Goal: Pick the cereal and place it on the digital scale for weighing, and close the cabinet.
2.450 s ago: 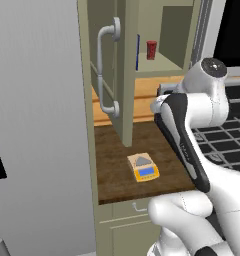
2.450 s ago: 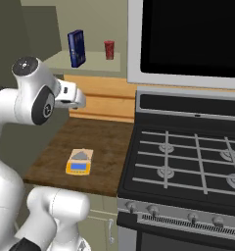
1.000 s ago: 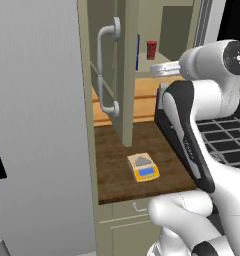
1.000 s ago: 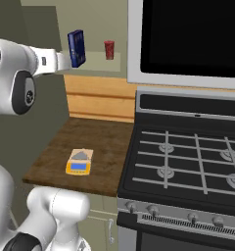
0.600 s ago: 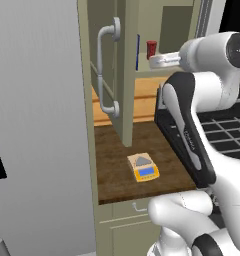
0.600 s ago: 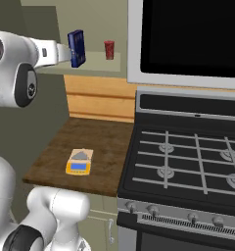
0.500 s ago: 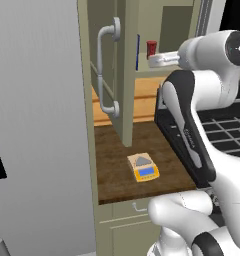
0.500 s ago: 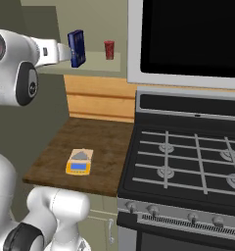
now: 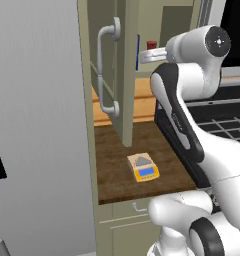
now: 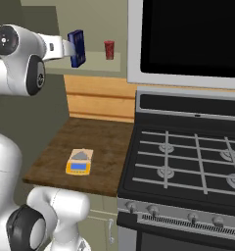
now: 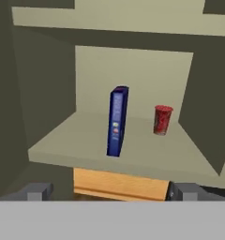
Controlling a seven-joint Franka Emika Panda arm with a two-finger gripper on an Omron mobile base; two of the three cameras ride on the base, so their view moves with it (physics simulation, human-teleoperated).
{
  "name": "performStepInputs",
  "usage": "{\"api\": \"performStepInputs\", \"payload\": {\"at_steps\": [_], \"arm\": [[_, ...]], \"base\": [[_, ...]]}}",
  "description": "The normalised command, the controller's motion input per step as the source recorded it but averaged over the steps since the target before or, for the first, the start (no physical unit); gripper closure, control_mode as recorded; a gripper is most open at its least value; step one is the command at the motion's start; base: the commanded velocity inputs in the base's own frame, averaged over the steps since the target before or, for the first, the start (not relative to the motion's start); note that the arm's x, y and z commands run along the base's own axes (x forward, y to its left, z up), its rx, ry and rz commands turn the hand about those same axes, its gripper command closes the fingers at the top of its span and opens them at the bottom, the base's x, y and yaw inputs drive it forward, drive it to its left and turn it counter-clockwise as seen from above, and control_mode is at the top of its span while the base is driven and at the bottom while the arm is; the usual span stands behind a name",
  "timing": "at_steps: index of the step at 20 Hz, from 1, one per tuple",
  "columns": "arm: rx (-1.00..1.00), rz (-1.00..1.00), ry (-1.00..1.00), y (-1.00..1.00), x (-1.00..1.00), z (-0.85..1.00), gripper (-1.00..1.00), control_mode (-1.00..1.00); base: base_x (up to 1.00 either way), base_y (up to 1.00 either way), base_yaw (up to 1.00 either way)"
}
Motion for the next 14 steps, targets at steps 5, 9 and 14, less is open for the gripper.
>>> {"api": "performStepInputs", "payload": {"at_steps": [5, 9, 14], "arm": [[0.0, 0.0, 0.0, 0.0, 0.48, -0.19, -1.0, -1.0], [0.0, 0.0, -0.02, 0.0, 0.27, -0.18, -1.0, -1.0], [0.0, 0.0, 0.0, 0.01, 0.32, 0.0, -1.0, -1.0]], "base": [[0.0, 0.0, 0.0], [0.0, 0.0, 0.0], [0.0, 0.0, 0.0]]}}
